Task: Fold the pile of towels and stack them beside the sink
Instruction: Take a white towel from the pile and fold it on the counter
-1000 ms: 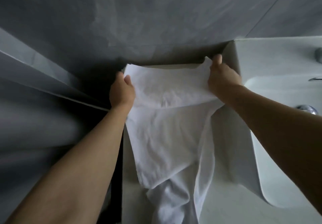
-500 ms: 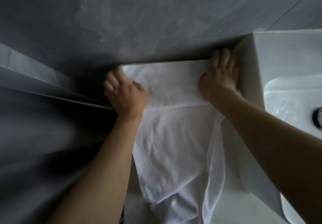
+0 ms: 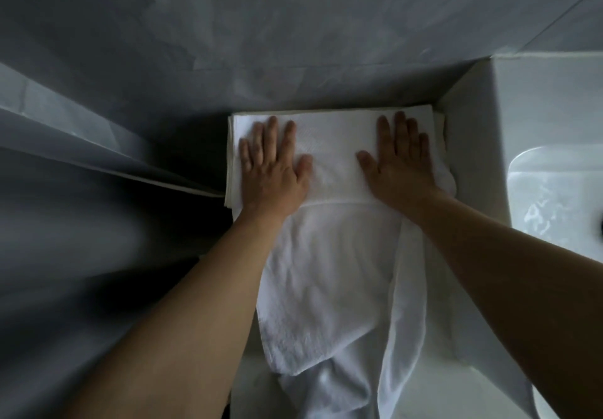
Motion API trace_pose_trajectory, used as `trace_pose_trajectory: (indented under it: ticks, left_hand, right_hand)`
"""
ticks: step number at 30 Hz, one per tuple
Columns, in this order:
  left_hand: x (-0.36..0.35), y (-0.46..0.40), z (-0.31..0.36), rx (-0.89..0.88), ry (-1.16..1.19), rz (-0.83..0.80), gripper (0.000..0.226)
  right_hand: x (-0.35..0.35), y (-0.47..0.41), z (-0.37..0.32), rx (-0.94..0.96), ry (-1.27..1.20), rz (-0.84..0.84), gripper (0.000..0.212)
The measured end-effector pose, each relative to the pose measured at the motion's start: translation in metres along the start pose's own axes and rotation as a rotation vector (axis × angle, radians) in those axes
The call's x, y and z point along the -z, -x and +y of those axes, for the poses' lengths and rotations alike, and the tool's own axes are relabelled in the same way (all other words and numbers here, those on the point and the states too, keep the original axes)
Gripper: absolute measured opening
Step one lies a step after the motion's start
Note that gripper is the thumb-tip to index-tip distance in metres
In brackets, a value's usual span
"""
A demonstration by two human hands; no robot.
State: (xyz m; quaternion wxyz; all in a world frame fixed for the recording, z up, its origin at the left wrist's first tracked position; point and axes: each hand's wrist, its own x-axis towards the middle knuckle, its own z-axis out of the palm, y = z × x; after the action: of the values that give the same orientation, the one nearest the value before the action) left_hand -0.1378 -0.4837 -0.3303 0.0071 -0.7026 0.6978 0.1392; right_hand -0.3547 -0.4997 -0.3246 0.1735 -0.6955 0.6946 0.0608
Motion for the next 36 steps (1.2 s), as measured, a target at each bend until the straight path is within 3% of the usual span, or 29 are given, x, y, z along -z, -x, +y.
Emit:
trace_pose_trajectory:
  ticks: [3,6,9,11,13,15,17,19,21,25,31,36]
  left_hand:
    - [0.017,0.009,-0.001,0.011,0.022,-0.037,0.067]
    - [0.037,0.056,-0.001,0.104,0.148,0.185,0.068]
    - [0.034,0.123,0.000,0.514,0.471,0.289,0.064]
    - [0.025,0.160,0.001,0.784,0.755,0.209,0.054]
    - [0.014,0.189,0.007,0.924,0.924,0.087,0.038]
    - [0.007,0.202,0.012,0.945,0.949,-0.034,0.032]
    - [0.005,0.204,0.015,0.940,1.056,-0.095,0.024]
    - [0.013,0.206,0.014,0.897,1.166,-0.005,0.011]
    - [0.021,0.215,0.009,0.828,1.267,0.150,0.010]
    - [0.034,0.237,0.001,0.729,1.302,0.252,0.002]
    - [0.040,0.236,-0.011,0.740,1.188,0.210,0.013]
    - [0.037,0.239,-0.017,0.804,1.127,0.209,0.014]
  right_hand:
    - [0.020,0.024,0.000,-0.023,-0.047,0.090,0.073]
    - [0.027,0.084,-0.007,-0.127,-0.315,0.234,0.076]
    - [0.012,0.157,-0.013,-0.317,-0.498,0.177,0.083]
    - [-0.002,0.191,-0.016,-0.465,-0.463,0.129,0.091]
    - [-0.012,0.211,-0.018,-0.523,-0.427,0.038,0.097]
    - [-0.016,0.216,-0.015,-0.523,-0.454,-0.033,0.092]
    - [-0.014,0.213,-0.008,-0.511,-0.521,-0.055,0.067]
    - [-0.008,0.211,-0.003,-0.490,-0.669,-0.018,0.033]
    - [-0.005,0.215,0.001,-0.477,-0.846,0.089,0.019]
    - [-0.005,0.234,0.008,-0.581,-1.069,0.268,0.024]
    - [0.003,0.245,0.005,-0.678,-1.185,0.323,0.023]
    - [0.001,0.245,0.009,-0.823,-1.212,0.342,0.042]
